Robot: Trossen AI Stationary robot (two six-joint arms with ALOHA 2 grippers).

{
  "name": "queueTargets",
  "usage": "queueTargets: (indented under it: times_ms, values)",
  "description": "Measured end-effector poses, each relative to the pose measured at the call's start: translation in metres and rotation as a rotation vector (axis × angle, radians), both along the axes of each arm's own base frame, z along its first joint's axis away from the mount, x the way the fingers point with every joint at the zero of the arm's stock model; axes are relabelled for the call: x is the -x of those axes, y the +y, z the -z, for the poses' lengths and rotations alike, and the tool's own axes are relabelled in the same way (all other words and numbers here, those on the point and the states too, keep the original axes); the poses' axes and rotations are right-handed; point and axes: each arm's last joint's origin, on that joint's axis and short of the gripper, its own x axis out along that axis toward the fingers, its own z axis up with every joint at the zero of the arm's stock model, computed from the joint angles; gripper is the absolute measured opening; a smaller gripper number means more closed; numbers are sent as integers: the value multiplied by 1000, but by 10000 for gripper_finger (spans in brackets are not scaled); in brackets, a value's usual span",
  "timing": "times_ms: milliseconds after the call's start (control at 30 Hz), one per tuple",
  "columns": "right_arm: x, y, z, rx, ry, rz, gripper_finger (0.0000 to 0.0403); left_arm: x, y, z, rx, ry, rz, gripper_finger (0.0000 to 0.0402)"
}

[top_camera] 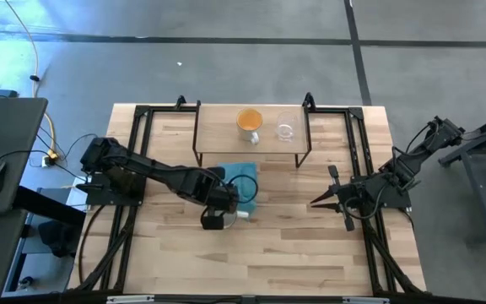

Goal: Stack small to large cups/mugs on shelf
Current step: Put the yellow mug on the shelf

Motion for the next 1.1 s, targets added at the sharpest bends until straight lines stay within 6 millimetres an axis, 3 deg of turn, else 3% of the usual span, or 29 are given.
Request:
queueTargets:
  times_ms: [233, 400, 767, 1100]
  values:
    - [0, 0, 0, 0, 0, 0, 33, 1, 5, -3, 0, 0, 9, 1]
    - [0, 0, 0, 2, 2, -1, 33, 5, 15, -16, -5, -6, -9, 1]
    - [0, 0, 1, 7, 10, -1, 33, 10, 24, -62, -44, -66, 18, 0]
    - [0, 0, 2, 9, 12, -1, 33, 20, 61, -100, -94, -67, -58, 0]
